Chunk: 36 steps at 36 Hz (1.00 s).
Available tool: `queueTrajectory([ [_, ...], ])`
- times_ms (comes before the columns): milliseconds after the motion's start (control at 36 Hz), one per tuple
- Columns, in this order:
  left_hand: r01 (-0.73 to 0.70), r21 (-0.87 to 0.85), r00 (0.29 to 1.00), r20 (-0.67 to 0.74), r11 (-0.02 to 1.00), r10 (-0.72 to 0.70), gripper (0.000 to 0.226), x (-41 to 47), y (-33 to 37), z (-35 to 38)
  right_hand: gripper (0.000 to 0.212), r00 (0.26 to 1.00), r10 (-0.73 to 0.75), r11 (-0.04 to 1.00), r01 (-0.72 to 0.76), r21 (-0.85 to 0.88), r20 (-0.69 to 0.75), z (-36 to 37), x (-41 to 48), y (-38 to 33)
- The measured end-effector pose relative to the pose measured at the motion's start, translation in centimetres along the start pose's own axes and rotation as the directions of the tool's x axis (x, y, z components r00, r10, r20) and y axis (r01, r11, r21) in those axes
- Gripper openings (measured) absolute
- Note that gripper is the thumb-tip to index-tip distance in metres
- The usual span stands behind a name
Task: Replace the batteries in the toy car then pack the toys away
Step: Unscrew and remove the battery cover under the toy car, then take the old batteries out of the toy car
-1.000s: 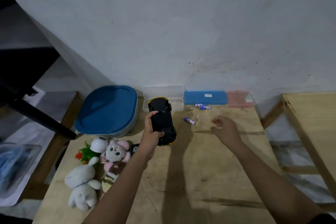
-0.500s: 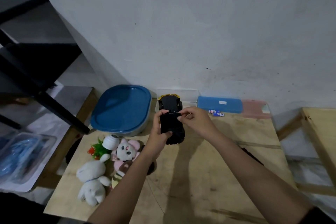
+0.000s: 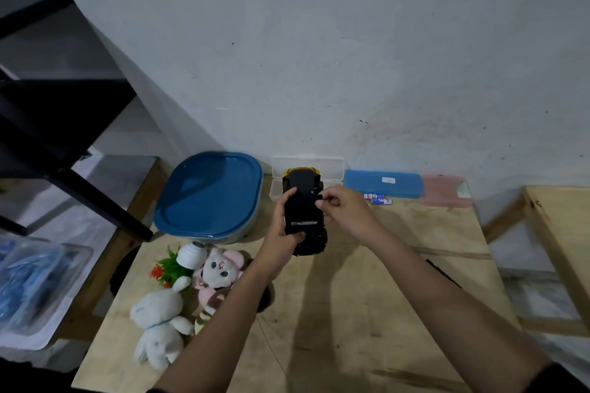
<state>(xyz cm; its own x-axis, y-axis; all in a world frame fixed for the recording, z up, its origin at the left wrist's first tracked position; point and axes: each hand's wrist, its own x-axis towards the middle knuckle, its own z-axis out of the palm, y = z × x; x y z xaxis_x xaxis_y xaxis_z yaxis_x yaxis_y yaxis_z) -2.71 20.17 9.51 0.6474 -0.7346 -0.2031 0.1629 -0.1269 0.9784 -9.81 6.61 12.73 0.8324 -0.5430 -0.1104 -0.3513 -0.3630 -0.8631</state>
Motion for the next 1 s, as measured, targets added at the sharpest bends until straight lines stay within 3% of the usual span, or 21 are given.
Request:
queueTrajectory([
  [167,-0.006,-0.030,1.000,-0.018,1.000,0.005,0.091,0.2,-0.5,-0.8,0.020,0.997,0.035,0.997,-0.030,0.078,-0.070,-1.7,-0.2,0.2],
  [306,-0.010,-0.053,0.996,-0.089,0.999,0.005,0.088,0.1,-0.6,-2.1,0.008,0.975,0.146,0.985,-0.128,0.113,-0.168,-3.7,-1.4,3.6],
  [556,-0.017,-0.090,0.989,-0.149,0.996,0.003,0.090,-0.8,-1.3,-3.0,0.036,0.912,0.389,0.920,-0.391,0.009,-0.127,-3.2,-5.4,12.5],
  [694,-0.001,-0.084,0.989,-0.148,0.996,-0.012,0.089,-1.8,-2.1,-2.9,0.028,0.884,0.460,0.888,-0.461,0.009,-0.085,-2.2,-6.8,15.5],
  [917,0.005,-0.070,0.983,-0.183,0.998,-0.018,0.089,-3.1,-2.6,-2.8,0.034,0.869,0.479,0.875,-0.485,-0.015,-0.125,-1.8,-7.2,15.9],
  [1000,0.007,-0.069,0.981,-0.192,0.998,-0.021,0.089,-3.5,-2.6,-2.9,0.021,0.857,0.494,0.867,-0.497,0.013,-0.144,-1.8,-7.2,15.4],
])
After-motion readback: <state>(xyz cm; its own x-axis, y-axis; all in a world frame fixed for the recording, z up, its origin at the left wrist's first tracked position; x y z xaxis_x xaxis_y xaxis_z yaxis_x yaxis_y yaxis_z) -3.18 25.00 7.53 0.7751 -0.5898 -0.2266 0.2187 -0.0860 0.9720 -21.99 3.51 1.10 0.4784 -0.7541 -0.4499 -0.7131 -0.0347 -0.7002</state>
